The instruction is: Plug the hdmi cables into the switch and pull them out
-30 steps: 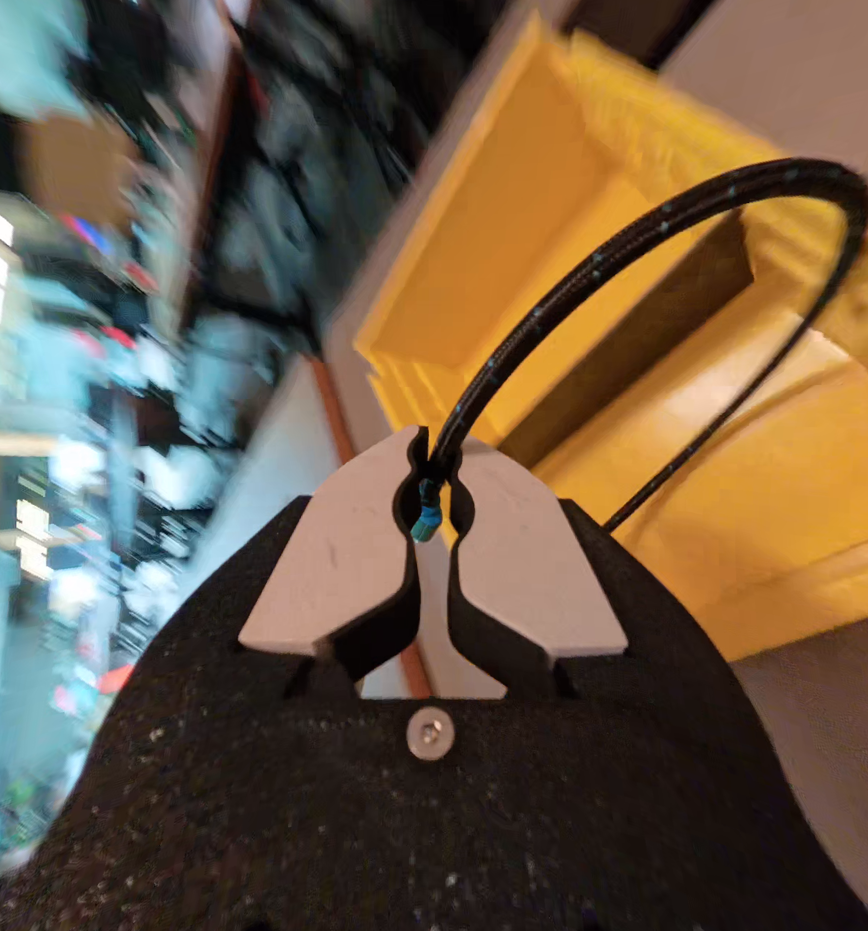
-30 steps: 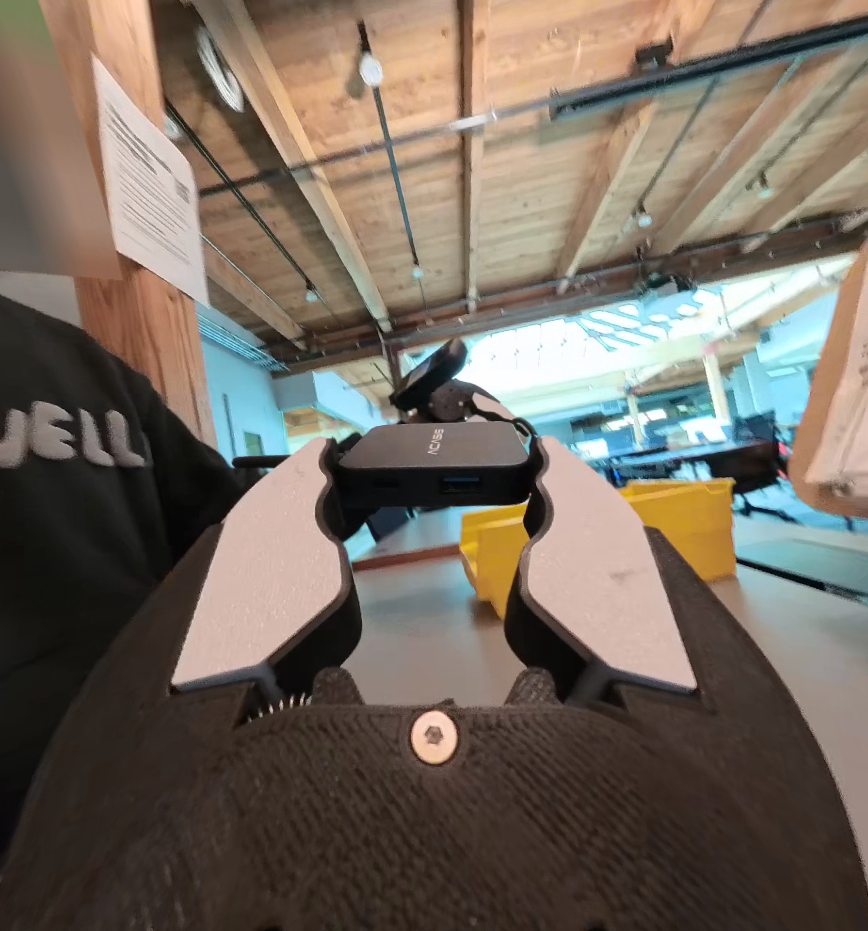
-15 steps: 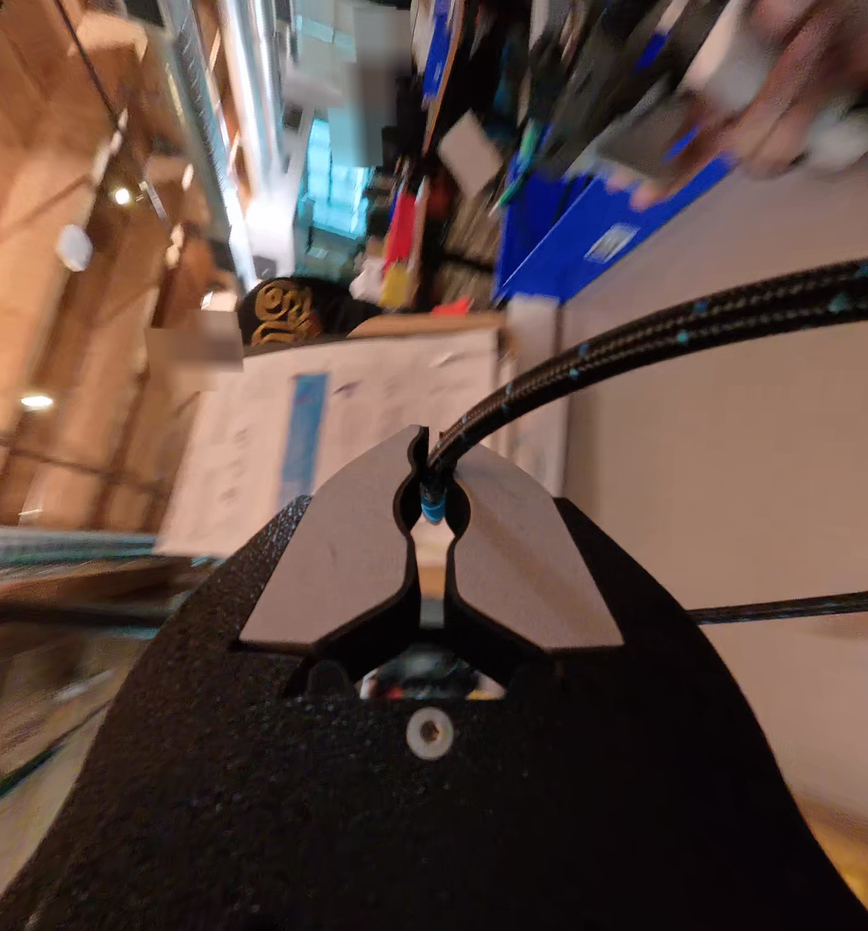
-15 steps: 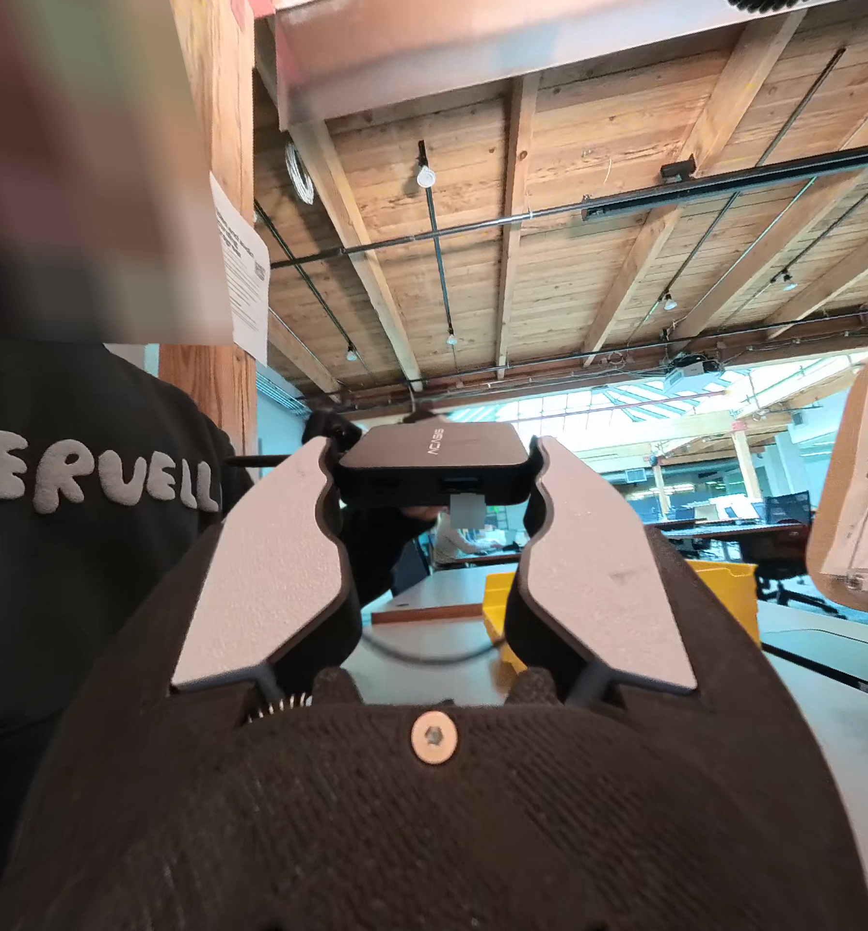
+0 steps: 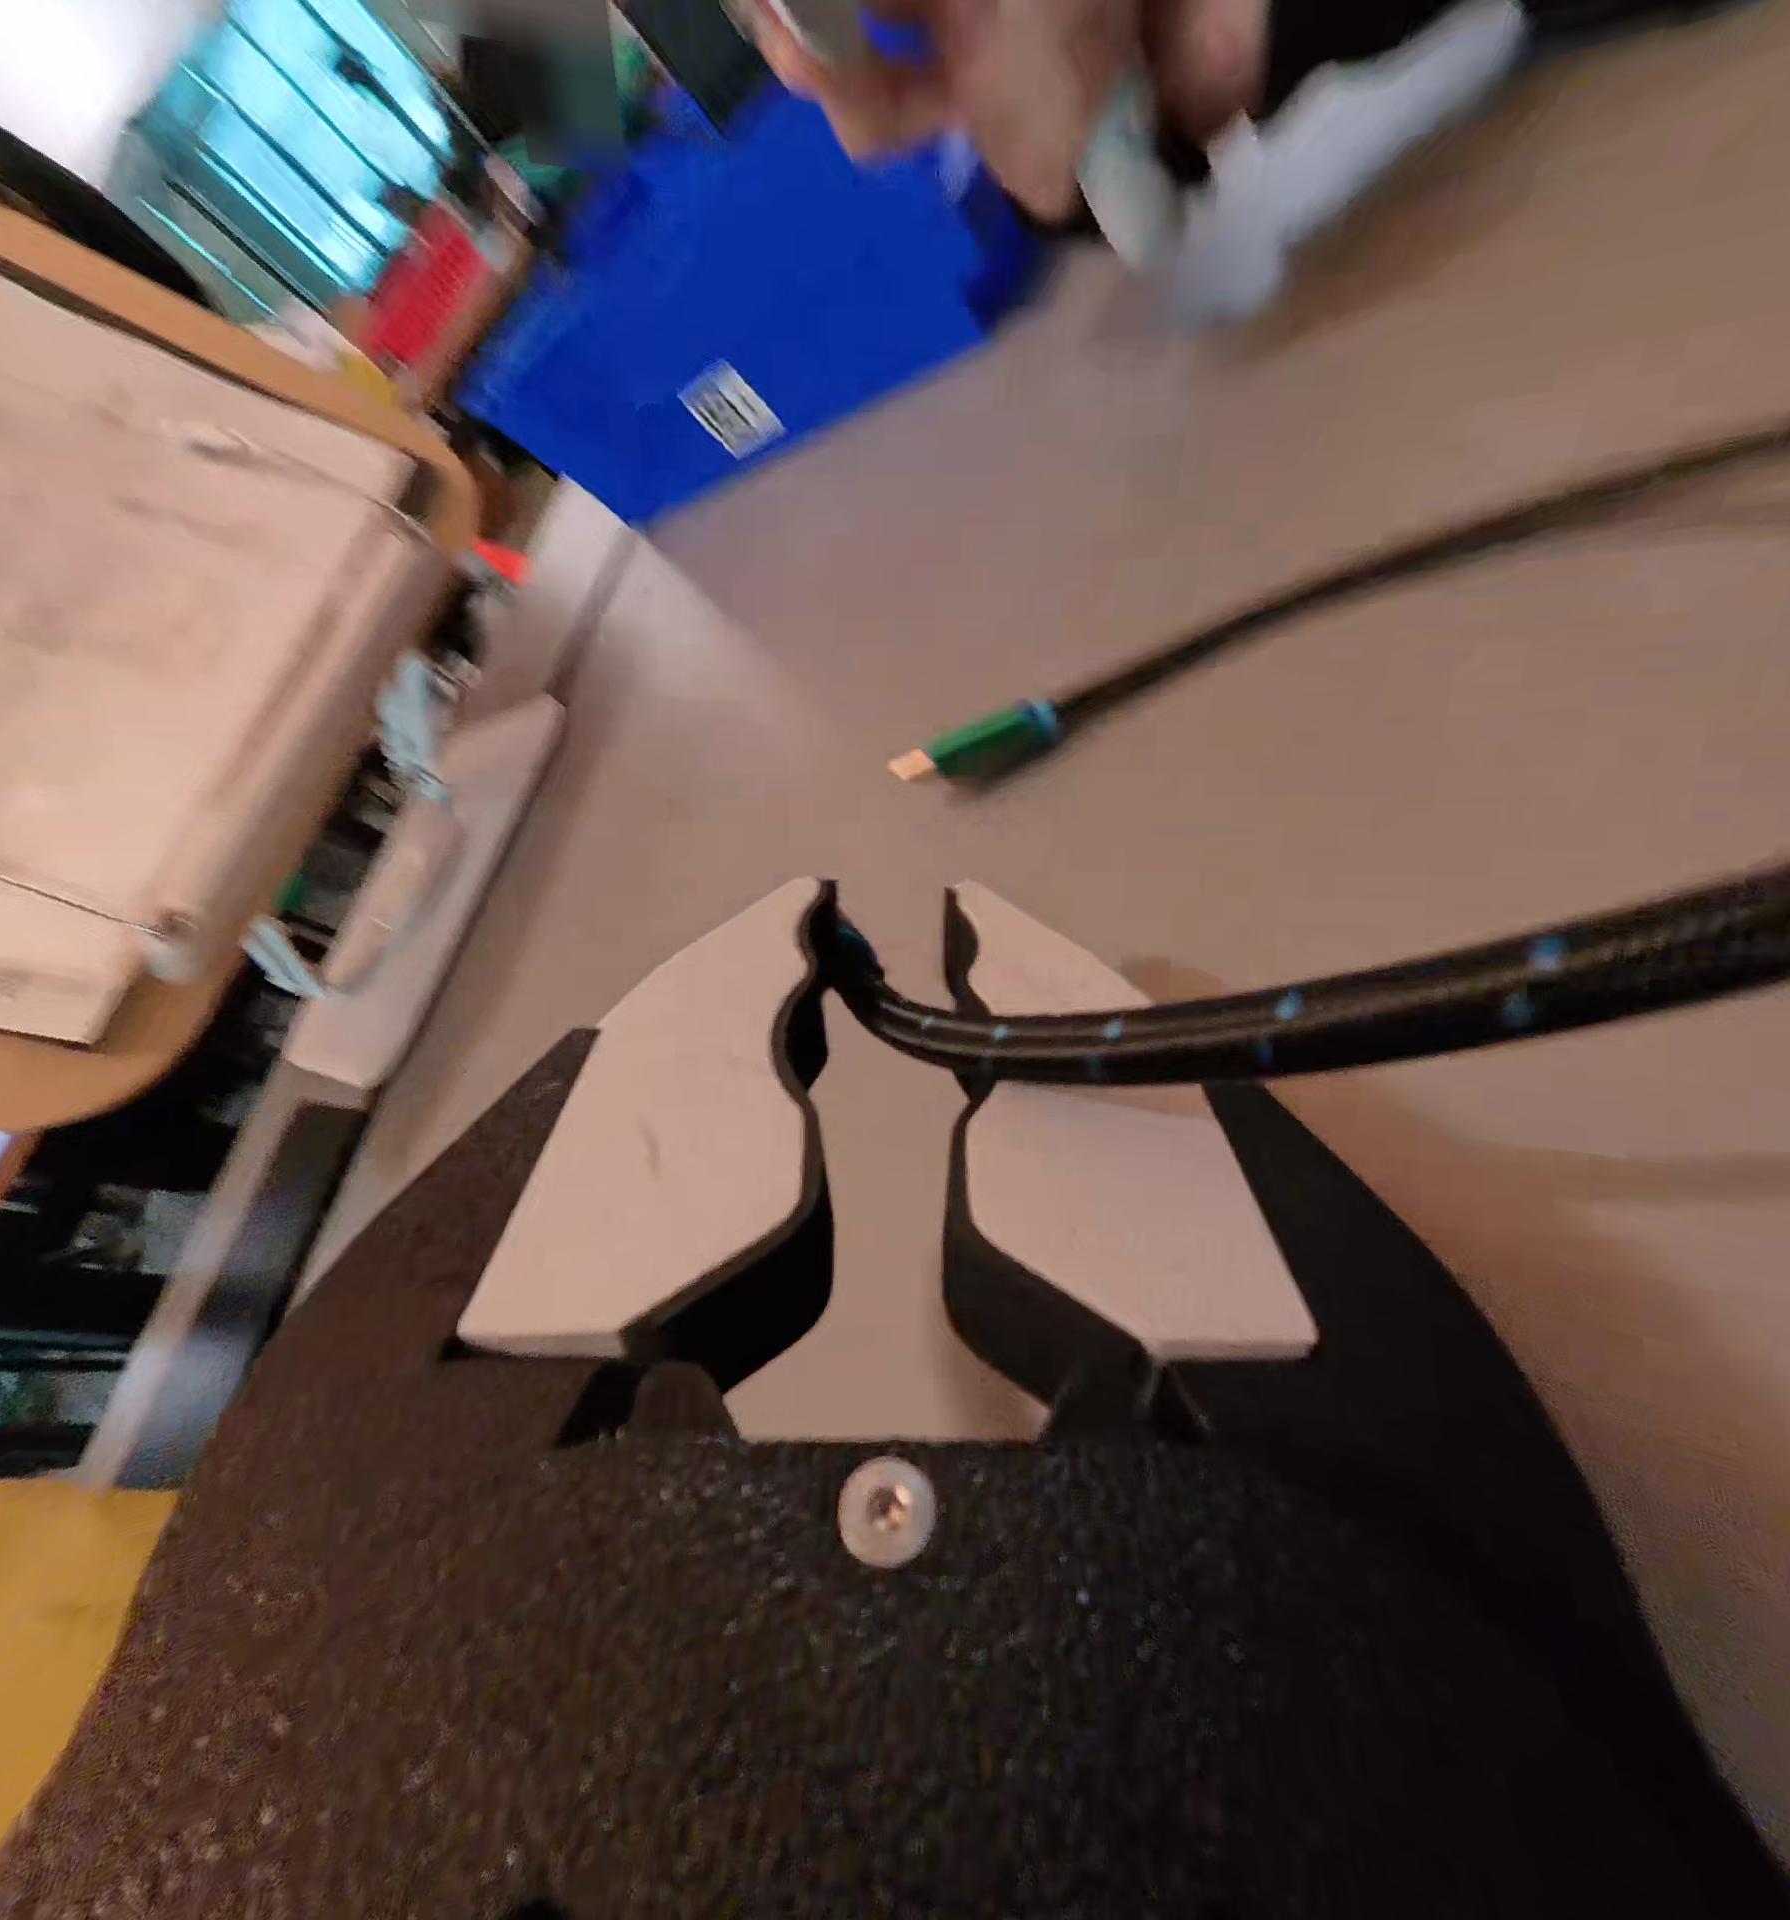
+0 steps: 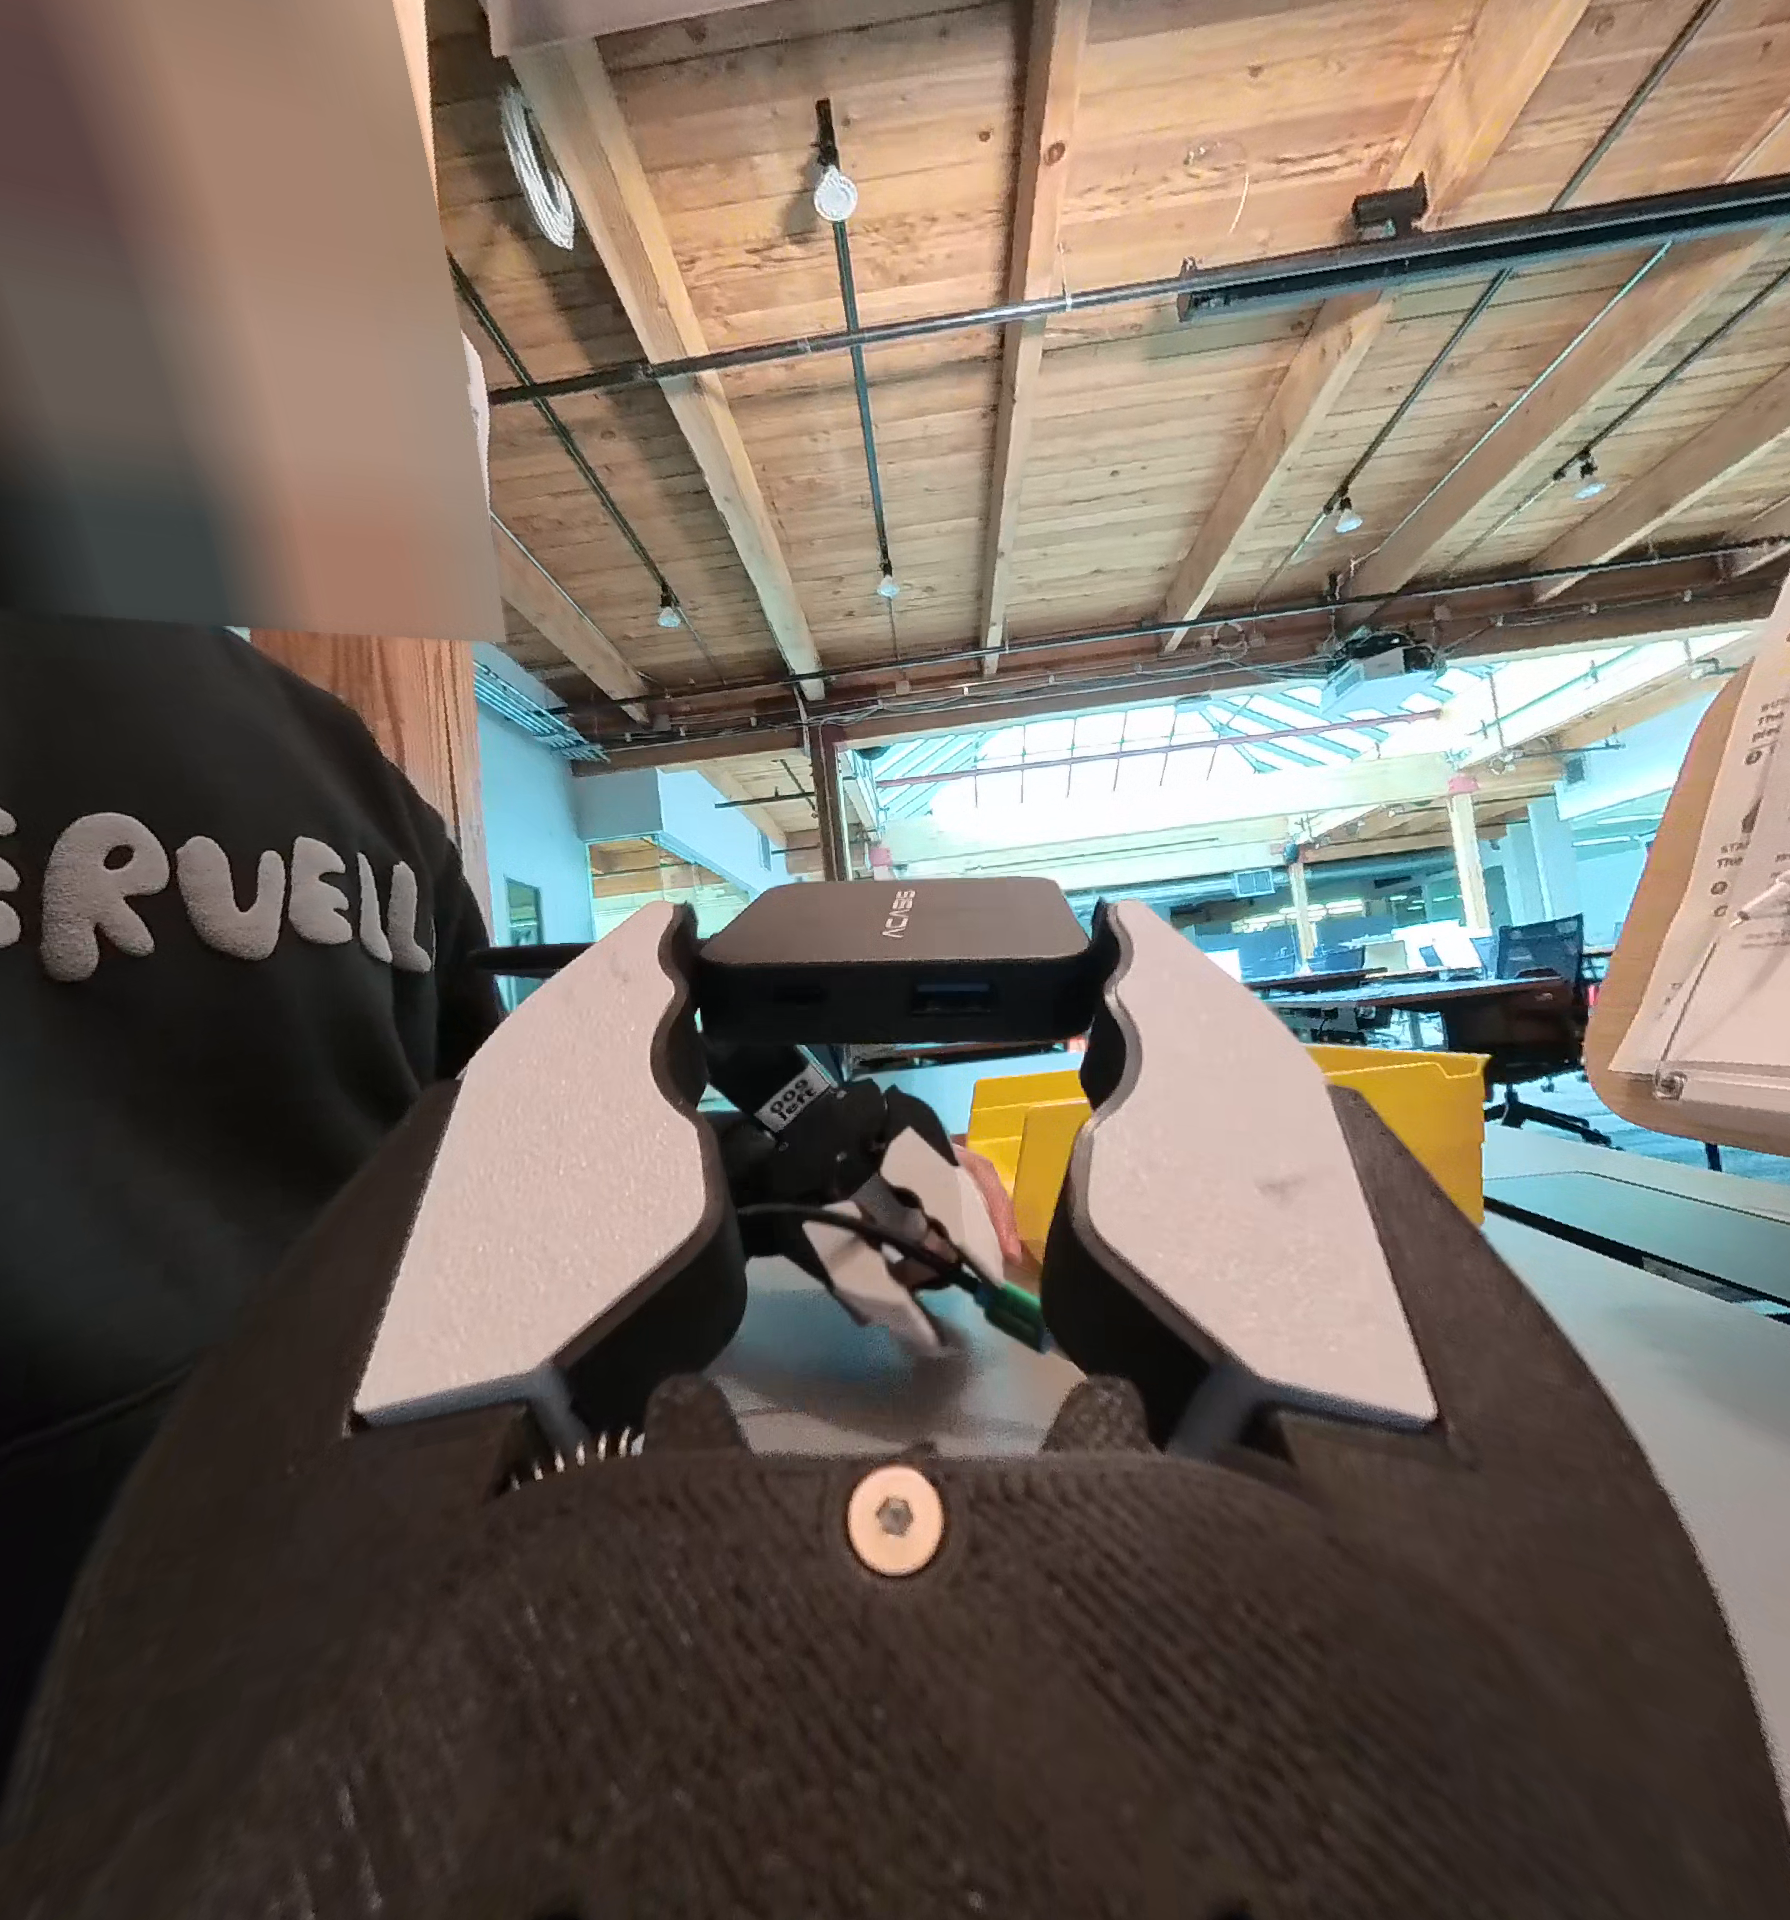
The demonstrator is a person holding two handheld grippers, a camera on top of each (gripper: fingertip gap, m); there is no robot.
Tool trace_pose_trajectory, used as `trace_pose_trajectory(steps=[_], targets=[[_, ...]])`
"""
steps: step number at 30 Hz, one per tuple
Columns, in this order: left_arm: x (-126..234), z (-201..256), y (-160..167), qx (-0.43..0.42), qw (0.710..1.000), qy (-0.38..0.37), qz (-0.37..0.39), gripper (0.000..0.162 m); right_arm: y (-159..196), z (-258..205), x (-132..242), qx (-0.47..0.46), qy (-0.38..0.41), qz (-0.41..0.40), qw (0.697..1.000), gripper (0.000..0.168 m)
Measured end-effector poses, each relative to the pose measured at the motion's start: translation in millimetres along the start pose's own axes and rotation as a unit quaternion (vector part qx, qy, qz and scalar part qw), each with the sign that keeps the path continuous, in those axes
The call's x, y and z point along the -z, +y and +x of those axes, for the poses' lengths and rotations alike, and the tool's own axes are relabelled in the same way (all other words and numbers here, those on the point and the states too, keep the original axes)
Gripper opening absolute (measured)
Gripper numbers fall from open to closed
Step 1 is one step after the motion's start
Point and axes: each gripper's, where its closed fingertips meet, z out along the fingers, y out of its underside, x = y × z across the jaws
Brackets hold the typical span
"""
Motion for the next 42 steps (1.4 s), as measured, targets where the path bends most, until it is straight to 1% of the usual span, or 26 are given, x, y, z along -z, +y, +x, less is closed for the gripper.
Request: trace_pose_trajectory(steps=[1, 3, 4, 6, 11, 13, 16, 17, 18, 20, 21, 22, 23, 25, 26, 28, 29, 30, 32, 33, 36, 37, 38, 42], targets=[[1, 7, 10, -0.008, 0.999, 0.02, -0.029, 0.03, 1, 1, 0, -0.002, 0.0, -0.001, 1.0, 0.072], [2, 16, 22, -0.019, 0.996, 0.053, -0.072, 0.043, 4, 4, 1, -0.004, 0.003, -0.006, 1.0, 0.072], [3, 18, 26, -0.02, 0.994, 0.063, -0.087, 0.042, 4, 5, 1, -0.004, 0.005, -0.007, 1.0, 0.072], [4, 16, 31, -0.027, 0.991, 0.07, -0.11, 0.049, 4, 6, 2, -0.002, 0.008, -0.007, 1.0, 0.072], [12, 6, 41, -0.055, 0.983, 0.073, -0.159, 0.056, 3, 7, 4, 0.001, 0.014, -0.006, 1.0, 0.072], [16, 6, 44, -0.065, 0.979, 0.08, -0.177, 0.056, 3, 6, 4, 0.0, 0.012, -0.006, 1.0, 0.072], [21, 16, 41, -0.046, 0.976, 0.112, -0.183, 0.057, 6, 7, 3, -0.002, 0.011, -0.011, 1.0, 0.072], [22, 23, 37, -0.036, 0.975, 0.137, -0.173, 0.059, 7, 7, 2, -0.002, 0.01, -0.013, 1.0, 0.072], [23, 32, 29, -0.019, 0.974, 0.165, -0.151, 0.064, 7, 7, 2, -0.003, 0.009, -0.013, 1.0, 0.072], [24, 46, 8, 0.052, 0.97, 0.219, -0.096, 0.065, 7, 7, 2, -0.003, 0.009, -0.013, 1.0, 0.072], [24, 49, -3, 0.108, 0.961, 0.244, -0.071, 0.071, 7, 7, 2, -0.003, 0.009, -0.013, 1.0, 0.072], [24, 49, -12, 0.167, 0.949, 0.262, -0.054, 0.088, 8, 8, 2, -0.004, 0.01, -0.014, 1.0, 0.072], [26, 46, -18, 0.222, 0.932, 0.282, -0.043, 0.1, 8, 9, 2, -0.005, 0.011, -0.014, 1.0, 0.072], [31, 37, -23, 0.296, 0.905, 0.304, -0.029, 0.096, 10, 10, 2, -0.004, 0.016, -0.018, 1.0, 0.072], [31, 28, -21, 0.319, 0.903, 0.287, -0.029, 0.094, 11, 10, 2, -0.002, 0.02, -0.022, 1.0, 0.072], [27, 6, -10, 0.366, 0.908, 0.199, -0.056, 0.088, 12, 11, 3, 0.006, 0.026, -0.025, 0.999, 0.072], [26, -3, -1, 0.39, 0.906, 0.142, -0.083, 0.082, 11, 11, 3, 0.007, 0.028, -0.026, 0.999, 0.072], [28, -4, 10, 0.404, 0.902, 0.096, -0.121, 0.082, 11, 11, 4, 0.007, 0.029, -0.025, 0.999, 0.072], [38, 10, 24, 0.409, 0.889, 0.039, -0.203, 0.082, 11, 13, 5, 0.01, 0.036, -0.026, 0.999, 0.072], [43, 19, 30, 0.414, 0.878, 0.008, -0.241, 0.077, 10, 13, 4, 0.012, 0.035, -0.027, 0.999, 0.072], [44, 59, 34, 0.441, 0.843, -0.017, -0.308, 0.065, 9, 13, 4, 0.014, 0.034, -0.024, 0.999, 0.072], [41, 64, 34, 0.44, 0.842, -0.031, -0.311, 0.061, 10, 14, 4, 0.011, 0.034, -0.024, 0.999, 0.072], [38, 63, 33, 0.432, 0.848, -0.046, -0.303, 0.054, 11, 14, 3, 0.009, 0.033, -0.024, 0.999, 0.072], [19, 52, 31, 0.395, 0.874, -0.036, -0.28, 0.027, 13, 14, 1, 0.009, 0.031, -0.029, 0.999, 0.072]])
